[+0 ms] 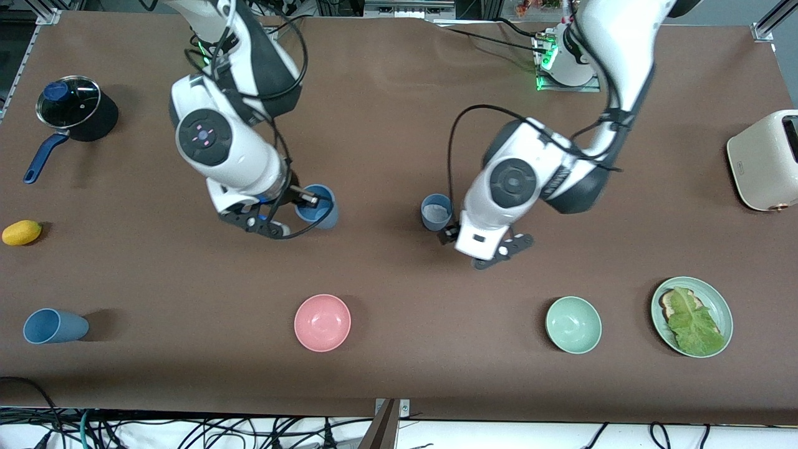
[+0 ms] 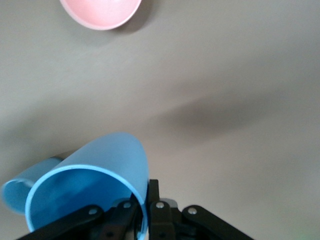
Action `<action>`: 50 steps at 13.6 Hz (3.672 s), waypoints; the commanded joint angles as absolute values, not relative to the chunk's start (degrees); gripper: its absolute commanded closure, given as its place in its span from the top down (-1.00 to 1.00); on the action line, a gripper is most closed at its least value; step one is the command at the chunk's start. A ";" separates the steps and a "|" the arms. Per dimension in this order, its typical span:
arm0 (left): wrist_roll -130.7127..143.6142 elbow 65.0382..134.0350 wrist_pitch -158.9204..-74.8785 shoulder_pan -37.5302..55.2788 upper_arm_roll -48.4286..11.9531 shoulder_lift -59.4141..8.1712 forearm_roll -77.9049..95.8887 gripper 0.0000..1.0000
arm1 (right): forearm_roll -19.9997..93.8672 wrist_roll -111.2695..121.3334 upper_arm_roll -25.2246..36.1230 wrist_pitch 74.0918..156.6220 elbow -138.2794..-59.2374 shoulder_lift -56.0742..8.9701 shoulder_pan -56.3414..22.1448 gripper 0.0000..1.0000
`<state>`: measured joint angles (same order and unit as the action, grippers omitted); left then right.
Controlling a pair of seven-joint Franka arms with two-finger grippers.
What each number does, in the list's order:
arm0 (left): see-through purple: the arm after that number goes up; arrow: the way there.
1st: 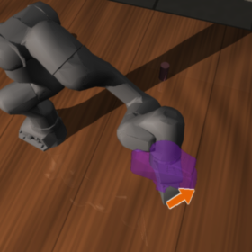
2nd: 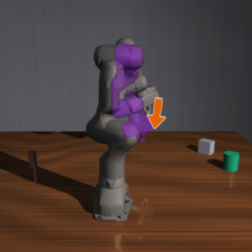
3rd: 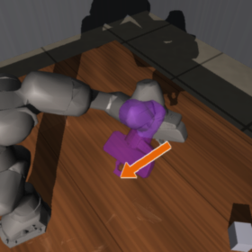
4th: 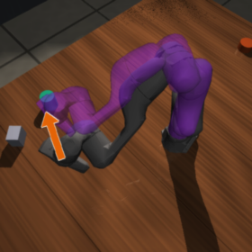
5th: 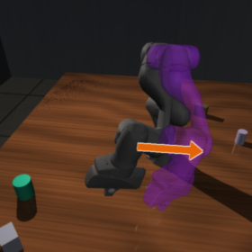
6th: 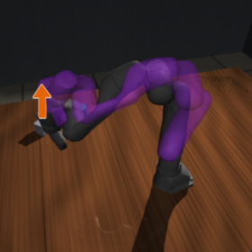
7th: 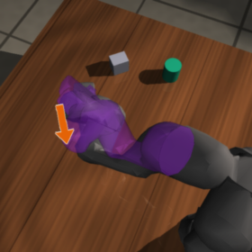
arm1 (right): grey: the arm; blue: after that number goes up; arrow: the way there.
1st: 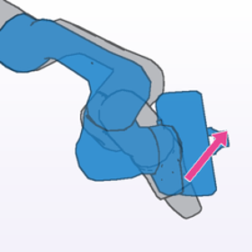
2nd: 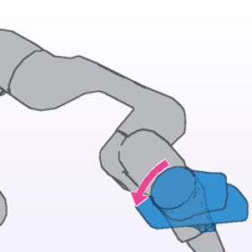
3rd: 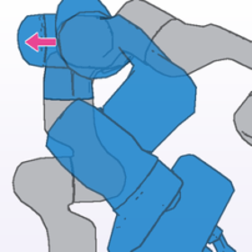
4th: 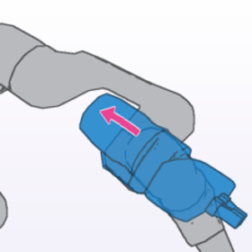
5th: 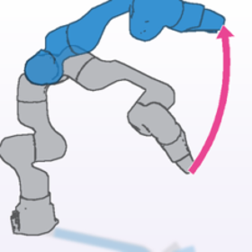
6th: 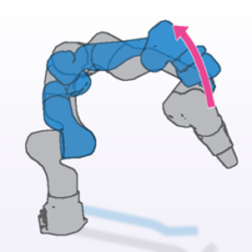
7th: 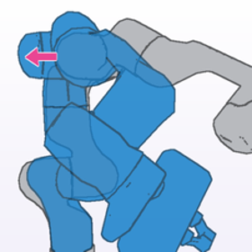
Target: Stack blue cups with both arms
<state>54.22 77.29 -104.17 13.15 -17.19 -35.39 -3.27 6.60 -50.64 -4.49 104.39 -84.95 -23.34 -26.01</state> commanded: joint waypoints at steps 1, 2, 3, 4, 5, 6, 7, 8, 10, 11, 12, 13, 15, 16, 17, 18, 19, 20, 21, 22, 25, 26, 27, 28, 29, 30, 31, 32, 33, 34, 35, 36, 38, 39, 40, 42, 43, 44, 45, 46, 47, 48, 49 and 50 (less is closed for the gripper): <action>41.96 78.13 -97.14 4.86 -17.75 -31.82 -1.23 1.00 | 6.95 -60.79 -5.80 104.49 -82.88 -24.61 -30.56 -1.00; 38.53 78.13 -96.25 2.48 -17.75 -31.73 -1.23 1.00 | 6.94 -64.04 -5.80 106.42 -82.88 -25.04 -32.33 -1.00; 35.36 78.13 -95.46 0.20 -17.75 -31.73 -1.49 1.00 | 6.94 -66.77 -5.80 108.18 -82.88 -25.22 -33.65 -1.00; 32.29 78.13 -94.67 -1.65 -17.67 -31.38 -1.84 1.00 | 6.86 -69.15 -5.80 109.85 -82.88 -25.75 -35.32 -1.00; 29.21 78.13 -93.96 -3.93 -17.58 -31.29 -2.02 1.00 | 6.68 -71.00 -5.80 111.34 -82.79 -26.01 -36.99 -1.00; 26.05 78.13 -93.61 -6.13 -17.58 -31.20 -2.20 1.00 | 6.51 -72.84 -5.71 112.92 -82.79 -26.80 -38.39 -1.00; 22.71 78.13 -93.60 -7.89 -17.32 -31.03 -2.28 1.00 | 6.42 -74.69 -5.71 114.51 -82.71 -27.42 -39.71 -1.00; 19.11 78.13 -93.60 -9.74 -17.14 -31.03 -2.37 1.00 | 5.89 -76.10 -5.63 116.00 -81.75 -28.73 -40.94 -1.00; 16.62 78.22 -93.43 -12.38 -17.23 -31.03 -2.29 1.00 | 3.01 -79.61 -5.63 116.19 -77.63 -32.85 -42.70 -1.00; 16.26 78.22 -93.34 -12.74 -17.23 -31.03 -2.29 1.00 | 0.99 -81.89 -5.54 116.19 -75.26 -35.22 -44.19 -1.00; 16.35 78.22 -93.34 -12.74 -17.05 -31.03 -2.29 1.00 | -0.51 -83.92 -5.54 116.28 -73.23 -37.25 -44.82 -1.00; 16.17 78.31 -93.34 -13.09 -17.05 -31.03 -2.37 1.00 | -1.14 -84.89 -5.54 116.28 -72.17 -38.48 -45.52 -1.00; 12.68 78.31 -93.25 -13.80 -16.96 -31.03 -2.37 1.00 | -1.23 -84.99 -5.45 116.54 -71.81 -39.20 -46.32 -1.00; 10.57 78.22 -92.99 -14.84 -16.79 -30.94 -2.46 1.00 | -1.23 -85.08 -5.36 116.63 -71.72 -39.29 -46.41 -1.00; 9.33 78.31 -91.94 -15.29 -16.70 -30.50 -3.24 1.00 | -1.23 -85.08 -5.36 116.89 -71.54 -39.37 -46.41 -1.00; 8.10 78.48 -91.06 -15.90 -16.70 -29.71 -4.91 1.00 | -1.23 -84.99 -5.27 117.76 -71.11 -39.29 -46.41 -1.00; 7.13 78.57 -90.36 -16.08 -16.79 -29.01 -6.23 1.00 | -1.23 -84.99 -5.19 118.12 -70.58 -39.46 -46.06 -1.00; 7.12 78.75 -89.92 -16.52 -16.70 -28.31 -6.41 1.00 | -1.23 -84.99 -5.10 118.73 -70.05 -39.90 -45.97 -1.00; 7.03 79.01 -89.83 -16.96 -16.79 -27.52 -6.42 1.00 | -1.23 -84.99 -5.10 119.35 -69.87 -40.34 -45.97 -1.00; 7.12 79.01 -89.82 -17.14 -16.79 -27.25 -6.42 1.00 | -1.23 -84.90 -5.10 119.88 -69.87 -40.86 -45.97 -1.00; 7.12 79.19 -90.00 -17.23 -16.70 -26.37 -6.42 1.00 | -2.80 -84.47 -4.48 119.88 -69.96 -42.01 -46.14 -1.00; 6.51 79.10 -89.56 -17.40 -16.53 -25.32 -6.24 1.00 | -4.20 -84.29 -4.48 119.71 -70.22 -42.10 -46.32 -1.00; 5.02 79.19 -89.39 -16.88 -15.57 -24.62 -6.24 1.00 | -4.65 -84.20 -4.48 119.53 -70.57 -42.10 -46.32 -1.00; 4.31 79.28 -87.21 -17.31 -15.56 -23.13 -5.98 1.00 | -4.75 -84.20 -4.48 119.44 -70.58 -42.19 -46.41 -1.00; 3.78 79.28 -86.67 -17.58 -15.56 -23.12 -5.54 1.00 | -4.75 -84.11 -4.48 119.44 -70.58 -42.36 -46.32 -1.00; 3.61 79.28 -86.31 -17.67 -15.64 -22.59 -5.71 1.00 | -4.75 -84.02 -4.48 119.44 -70.58 -42.36 -46.23 -1.00; 3.34 79.36 -86.48 -17.58 -15.56 -21.80 -5.80 1.00 | -4.83 -83.94 -4.48 119.53 -70.49 -42.36 -46.14 -1.00; 2.64 80.24 -86.75 -17.32 -15.21 -20.14 -5.45 1.00 | -4.83 -83.94 -4.48 119.36 -70.40 -42.28 -46.06 -0.79; 2.46 82.59 -88.31 -16.79 -14.33 -17.78 -5.45 1.00 | -4.83 -84.02 -4.48 119.27 -70.23 -42.10 -45.97 -0.21; 2.29 85.92 -91.38 -15.05 -12.67 -14.62 -4.67 1.00 | -4.83 -84.02 -4.40 118.92 -70.22 -41.84 -45.88 0.41; 0.89 89.61 -94.63 -10.94 -8.48 -11.54 -2.48 1.00 | -4.83 -83.76 -4.31 118.13 -70.14 -41.57 -45.70 0.53; -1.91 91.65 -96.83 -6.81 -4.52 -9.51 -0.81 1.00 | -4.83 -83.24 -3.61 116.47 -69.96 -40.88 -45.09 0.71; -4.04 92.11 -97.21 -3.09 -0.02 -7.83 0.88 1.00 | -4.31 -76.68 -3.16 111.30 -69.96 -38.24 -42.47 0.84; -3.61 92.11 -97.21 -1.68 1.48 -6.69 0.79 1.00 | -4.05 -71.86 -3.25 108.05 -69.96 -35.97 -40.19 0.98; -4.04 92.28 -96.68 -1.58 1.76 -6.42 0.79 1.00 | -3.17 -66.33 -3.25 104.80 -69.96 -33.42 -37.03 0.98; -4.13 92.37 -95.89 -1.32 1.67 -6.50 0.70 1.00 | 0.86 -53.76 -3.25 100.21 -70.05 -29.99 -31.49 0.99; -3.87 92.20 -95.71 -1.32 1.50 -6.50 0.70 1.00 | 1.14 -48.57 -3.08 98.19 -70.22 -28.32 -29.12 1.00; -4.22 92.20 -95.45 -1.49 1.41 -6.50 0.70 1.00 | 1.14 -44.34 -1.95 95.13 -70.22 -27.00 -27.18 1.00; -4.22 92.20 -95.45 -1.58 1.41 -6.50 0.70 1.00 | 1.23 -40.12 -0.28 92.14 -70.22 -25.94 -26.03 1.00; -4.22 92.11 -95.54 -1.76 1.41 -6.59 0.70 1.00 | 1.32 -34.07 2.52 90.02 -70.40 -24.88 -25.23 1.00; -4.22 92.20 -95.54 -1.76 1.41 -6.59 0.70 1.00 | 1.75 -27.14 5.94 88.17 -70.40 -23.65 -24.44 1.00; -4.22 92.20 -95.54 -1.76 1.41 -6.50 0.70 1.00 | 4.19 -20.55 8.24 87.02 -70.75 -21.90 -22.69 1.00; -4.22 92.11 -95.45 -1.76 1.41 -6.50 0.70 1.00 | 7.79 -17.00 8.44 86.58 -72.41 -20.14 -18.76 1.00; -4.22 92.20 -95.10 -1.84 1.41 -6.50 0.79 1.00 | 10.78 -15.31 8.44 86.40 -74.60 -17.52 -15.50 1.00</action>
<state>-2.69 91.26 -95.47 -2.10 0.76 -7.68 -0.64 5.81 -20.80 8.72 87.18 -69.51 -23.12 -20.98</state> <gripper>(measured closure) 0.000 0.000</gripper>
